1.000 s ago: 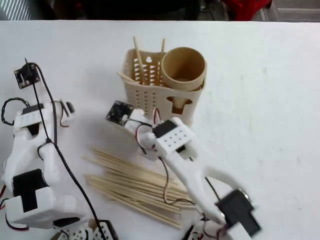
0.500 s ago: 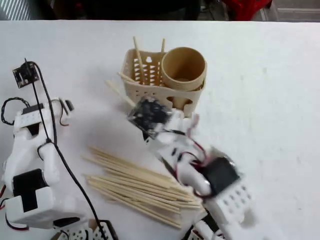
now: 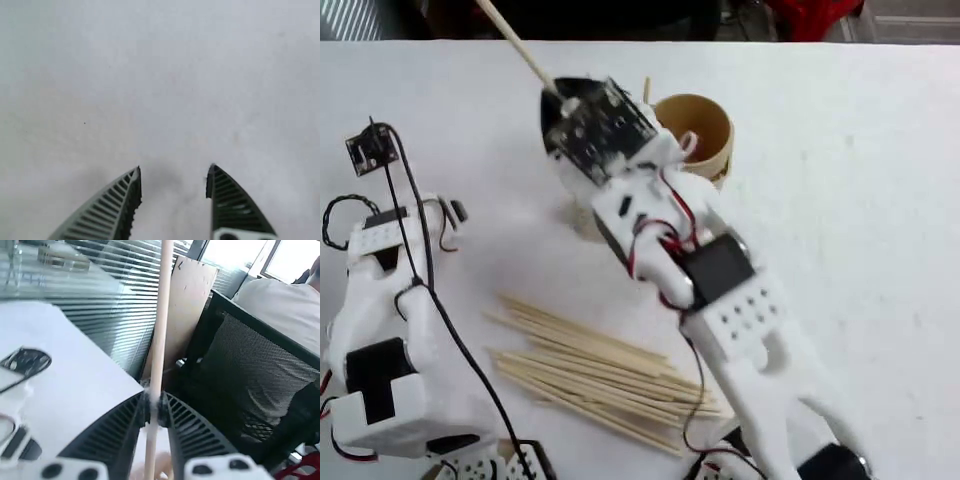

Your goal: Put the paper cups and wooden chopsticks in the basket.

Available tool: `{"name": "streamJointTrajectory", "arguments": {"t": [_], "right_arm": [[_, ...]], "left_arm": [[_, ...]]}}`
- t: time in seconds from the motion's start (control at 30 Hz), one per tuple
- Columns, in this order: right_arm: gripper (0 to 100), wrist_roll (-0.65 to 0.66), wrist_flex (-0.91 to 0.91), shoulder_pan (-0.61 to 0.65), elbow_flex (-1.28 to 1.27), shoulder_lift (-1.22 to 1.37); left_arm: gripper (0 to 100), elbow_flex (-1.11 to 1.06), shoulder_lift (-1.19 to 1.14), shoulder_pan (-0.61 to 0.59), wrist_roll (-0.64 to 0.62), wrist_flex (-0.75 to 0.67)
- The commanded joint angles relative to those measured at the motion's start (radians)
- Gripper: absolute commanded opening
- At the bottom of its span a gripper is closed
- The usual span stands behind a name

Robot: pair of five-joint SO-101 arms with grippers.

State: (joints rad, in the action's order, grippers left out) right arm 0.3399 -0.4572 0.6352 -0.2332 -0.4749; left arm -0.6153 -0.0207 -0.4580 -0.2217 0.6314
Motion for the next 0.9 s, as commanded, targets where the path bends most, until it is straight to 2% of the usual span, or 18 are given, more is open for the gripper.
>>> {"name": "streamJointTrajectory", "arguments": {"t": [0.0, 0.23, 0.4, 0.77, 0.87], "right_arm": [[1.7, -0.141, 0.096, -0.056, 0.051, 0.044], [1.7, -0.157, 0.105, -0.159, 0.051, 0.157], [1.7, -0.158, 0.096, -0.16, 0.037, 0.196], [1.9, -0.152, 0.096, -0.16, -0.089, 0.11], [8.2, -0.155, 0.091, -0.16, -0.104, 0.07]], "left_arm": [[22, 0.0, 0.002, 0.002, -0.017, -0.015], [22, 0.003, 0.002, 0.004, -0.017, -0.015], [22, 0.002, 0.002, 0.004, -0.017, -0.015], [22, 0.002, 0.002, 0.004, -0.017, -0.015], [22, 0.002, 0.002, 0.002, -0.017, -0.015]]}}
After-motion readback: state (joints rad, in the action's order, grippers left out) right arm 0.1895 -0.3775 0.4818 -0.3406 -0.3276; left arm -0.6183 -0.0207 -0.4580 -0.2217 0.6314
